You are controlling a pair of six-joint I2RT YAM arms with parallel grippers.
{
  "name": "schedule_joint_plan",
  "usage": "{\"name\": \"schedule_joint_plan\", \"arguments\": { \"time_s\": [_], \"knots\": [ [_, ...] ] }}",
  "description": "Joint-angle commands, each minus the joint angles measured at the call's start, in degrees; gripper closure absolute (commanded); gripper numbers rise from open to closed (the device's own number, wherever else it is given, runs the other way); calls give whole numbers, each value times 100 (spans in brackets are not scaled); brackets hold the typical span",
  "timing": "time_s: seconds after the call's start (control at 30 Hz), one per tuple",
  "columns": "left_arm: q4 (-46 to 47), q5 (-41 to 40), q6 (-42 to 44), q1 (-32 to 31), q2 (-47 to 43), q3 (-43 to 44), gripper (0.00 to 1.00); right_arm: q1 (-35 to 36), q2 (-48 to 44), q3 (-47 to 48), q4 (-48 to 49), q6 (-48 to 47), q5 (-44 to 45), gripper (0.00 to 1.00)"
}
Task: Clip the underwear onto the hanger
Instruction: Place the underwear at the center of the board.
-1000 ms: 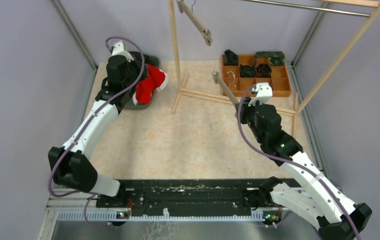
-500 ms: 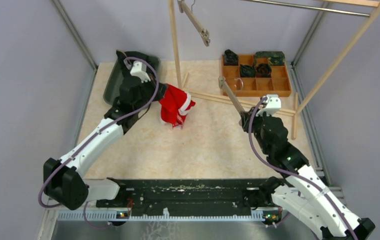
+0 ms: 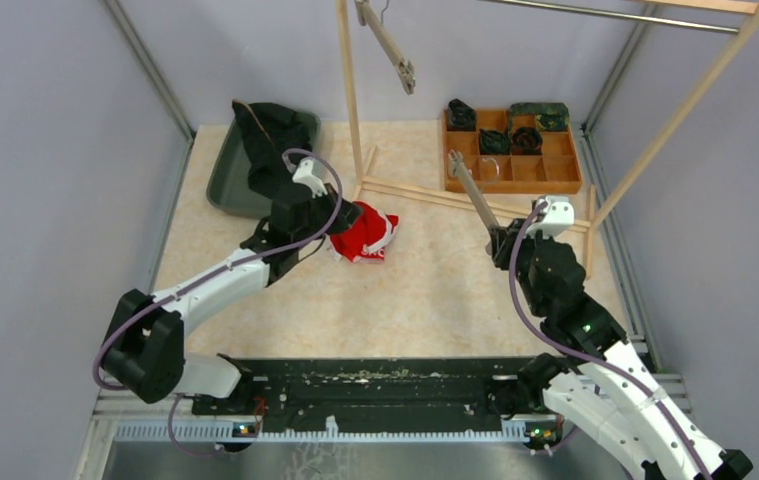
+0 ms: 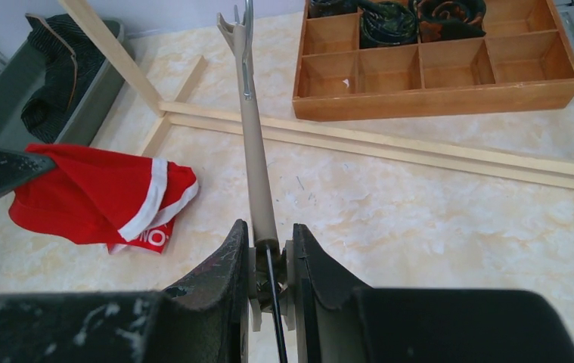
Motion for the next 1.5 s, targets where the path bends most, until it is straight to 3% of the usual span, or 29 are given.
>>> {"name": "schedule_joint_plan", "arguments": {
  "time_s": [0.0,0.27,0.4,0.47,0.73,1.07,1.1,1.17,1.2,1.33,1.47],
  "knots": [
    [676,191,-298,-243,250,-129,100,-8,-102,109,222,30,206,100],
    [950,137,-303,-497,830,39,99,-8,-119,110,204,28,257,100],
    [855,-306,-8,-486,1034,101,81,-8,-101,102,199,24,235,100],
    [707,-671,185,-484,1108,177,78,-8,-96,101,193,28,228,100],
    [721,-1735,822,-394,1400,329,77,-8,-108,94,189,19,218,100],
    [891,-1805,832,84,1742,322,77,-8,-120,110,149,3,223,100],
    [877,-1803,840,142,1788,350,69,-8,-120,104,161,10,214,100],
    [758,-1956,841,226,1901,435,30,-3,-107,101,168,10,206,100],
    [700,-1998,838,291,1949,479,22,-7,-105,101,161,10,203,100],
    [619,-1905,822,452,1867,502,15,-9,-113,101,162,-3,184,100],
    [542,-1896,912,450,1177,256,14,-7,-101,101,171,-16,184,100]
  ]
}}
